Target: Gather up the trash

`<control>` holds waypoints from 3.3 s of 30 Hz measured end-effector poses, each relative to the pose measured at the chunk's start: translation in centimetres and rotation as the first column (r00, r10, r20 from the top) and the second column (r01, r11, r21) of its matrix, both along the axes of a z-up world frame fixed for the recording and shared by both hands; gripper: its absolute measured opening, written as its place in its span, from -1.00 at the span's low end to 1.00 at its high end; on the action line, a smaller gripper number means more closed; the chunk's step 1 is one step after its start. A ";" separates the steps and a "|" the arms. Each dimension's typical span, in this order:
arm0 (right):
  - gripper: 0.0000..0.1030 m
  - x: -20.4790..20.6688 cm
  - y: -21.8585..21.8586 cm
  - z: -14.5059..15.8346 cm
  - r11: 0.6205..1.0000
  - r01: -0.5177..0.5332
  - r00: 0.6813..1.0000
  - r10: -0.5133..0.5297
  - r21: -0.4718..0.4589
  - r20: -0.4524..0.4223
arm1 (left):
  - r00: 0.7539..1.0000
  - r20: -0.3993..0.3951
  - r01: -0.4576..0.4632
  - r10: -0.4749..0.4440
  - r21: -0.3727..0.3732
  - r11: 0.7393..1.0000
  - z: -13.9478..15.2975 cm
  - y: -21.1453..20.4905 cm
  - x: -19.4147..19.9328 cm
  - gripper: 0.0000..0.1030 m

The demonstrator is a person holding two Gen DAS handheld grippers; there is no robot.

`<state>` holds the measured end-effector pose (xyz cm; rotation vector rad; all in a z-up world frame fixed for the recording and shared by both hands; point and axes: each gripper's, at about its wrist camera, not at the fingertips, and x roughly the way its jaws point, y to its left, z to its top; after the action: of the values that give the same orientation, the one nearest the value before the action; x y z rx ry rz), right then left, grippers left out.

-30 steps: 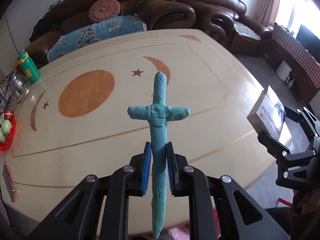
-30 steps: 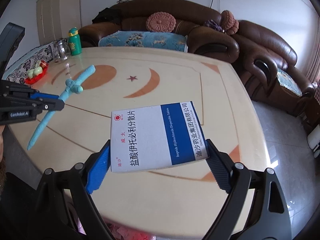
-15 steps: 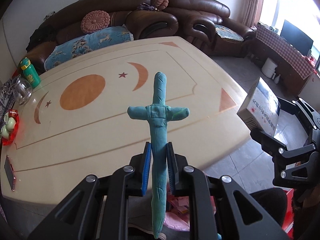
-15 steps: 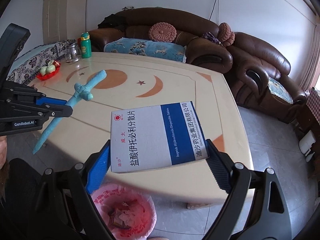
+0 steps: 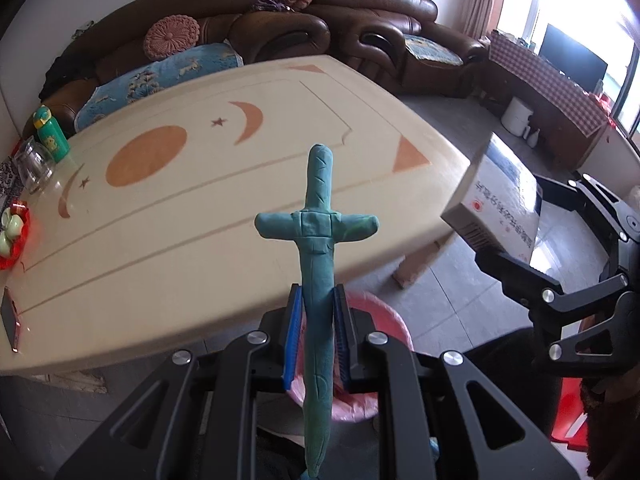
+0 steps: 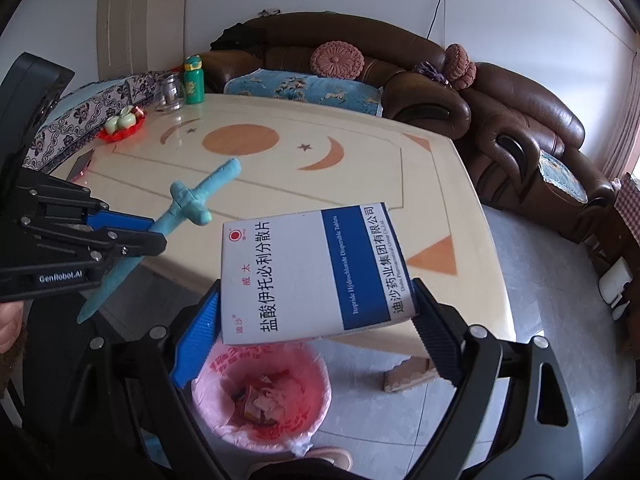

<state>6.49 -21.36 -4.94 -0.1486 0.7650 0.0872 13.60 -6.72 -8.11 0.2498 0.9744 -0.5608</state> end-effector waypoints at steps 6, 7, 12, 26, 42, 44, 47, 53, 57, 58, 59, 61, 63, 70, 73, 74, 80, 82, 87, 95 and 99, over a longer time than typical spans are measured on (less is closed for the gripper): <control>0.68 -1.5 0.6 -1.4 1.000 0.003 0.999 -0.002 0.014 -0.034 | 0.999 -0.045 0.010 -0.011 -0.007 1.000 -1.8 0.6 -1.8 -0.69; 0.68 -1.8 0.7 -1.7 1.000 0.004 0.999 -0.003 0.018 -0.042 | 0.998 -0.059 0.011 -0.012 -0.007 1.000 -2.3 0.7 -2.0 -0.69; 0.68 -2.7 1.2 -4.5 1.000 0.008 0.994 -0.007 0.017 -0.106 | 0.992 -0.124 0.022 -0.020 0.016 1.000 -5.3 0.6 -3.0 -0.69; 0.68 -1.8 2.0 -15.1 0.998 0.037 0.944 -0.022 0.040 -0.328 | 0.930 -0.367 0.012 0.013 0.065 0.998 -17.1 -0.1 -2.6 -0.69; 0.68 2.5 2.0 -23.8 0.999 0.045 0.867 -0.036 0.006 -0.496 | 0.824 -0.561 -0.050 0.080 0.069 0.996 -27.0 -1.2 1.7 -0.69; 0.68 3.1 2.3 -24.8 0.999 0.037 0.853 -0.031 0.001 -0.521 | 0.812 -0.577 -0.058 0.093 0.079 0.995 -27.8 -1.1 2.0 -0.69; 0.68 3.5 2.3 -26.4 1.000 0.026 0.832 -0.027 -0.009 -0.555 | 0.794 -0.595 -0.075 0.121 0.102 0.992 -29.5 -1.1 2.4 -0.69; 0.68 4.6 2.5 -28.9 1.000 0.006 0.791 -0.001 0.007 -0.612 | 0.754 -0.641 -0.093 0.146 0.116 0.989 -32.3 -1.4 3.6 -0.69; 0.68 5.7 2.9 -30.0 1.000 -0.010 0.777 0.002 -0.009 -0.629 | 0.745 -0.646 -0.101 0.166 0.137 0.985 -33.9 -1.7 4.6 -0.68; 0.68 5.9 2.9 -30.3 1.000 -0.011 0.772 0.000 -0.013 -0.636 | 0.743 -0.647 -0.104 0.170 0.140 0.985 -34.1 -1.8 4.8 -0.68; 0.68 6.1 2.9 -30.6 1.000 -0.011 0.769 0.000 -0.013 -0.639 | 0.740 -0.650 -0.110 0.173 0.137 0.984 -34.4 -1.9 5.1 -0.68; 0.68 6.3 3.0 -31.0 1.000 -0.012 0.761 0.003 -0.008 -0.649 | 0.744 -0.646 -0.100 0.168 0.141 0.985 -34.4 -2.3 5.2 -0.68; 0.68 6.4 3.2 -31.3 1.000 -0.023 0.761 0.008 -0.014 -0.648 | 0.757 -0.631 -0.094 0.168 0.150 0.984 -34.4 -2.6 5.3 -0.66; 0.70 6.7 3.0 -32.2 1.000 -0.021 0.741 0.004 -0.016 -0.671 | 0.738 -0.649 -0.131 0.185 0.132 0.983 -35.1 -2.0 6.6 -0.17; 0.70 6.8 2.9 -32.3 1.000 -0.022 0.740 0.009 -0.011 -0.673 | 0.748 -0.634 -0.140 0.197 0.139 0.980 -35.0 -1.8 6.8 0.14; 0.70 6.8 2.9 -32.5 1.000 -0.023 0.735 0.012 -0.008 -0.678 | 0.754 -0.625 -0.142 0.201 0.144 0.979 -34.8 -1.7 6.7 0.21; 0.70 6.7 3.4 -32.4 0.999 -0.032 0.733 0.018 -0.009 -0.680 | 0.785 -0.568 -0.172 0.248 0.186 0.967 -34.2 -0.8 6.5 0.38; 0.70 6.8 3.3 -32.4 0.999 -0.030 0.733 0.014 -0.012 -0.680 | 0.793 -0.550 -0.176 0.262 0.204 0.963 -33.8 -0.5 6.4 0.40; 0.70 6.5 2.9 -31.3 1.000 -0.003 0.751 -0.004 -0.009 -0.661 | 0.817 -0.500 -0.191 0.286 0.233 0.953 -32.5 0.4 5.8 0.44; 0.70 4.4 2.3 -24.9 0.995 0.102 0.839 -0.092 -0.012 -0.537 | 0.875 -0.382 -0.233 0.299 0.211 0.949 -26.7 1.5 4.0 0.44; 0.70 2.3 2.4 -20.0 0.987 0.162 0.886 -0.136 0.021 -0.443 | 0.913 -0.286 -0.236 0.290 0.207 0.949 -22.7 1.8 2.3 0.46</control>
<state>8.79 -18.94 -24.93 -0.0120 1.2253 -0.0053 15.95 -4.97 -30.79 0.1772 1.3452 -0.2714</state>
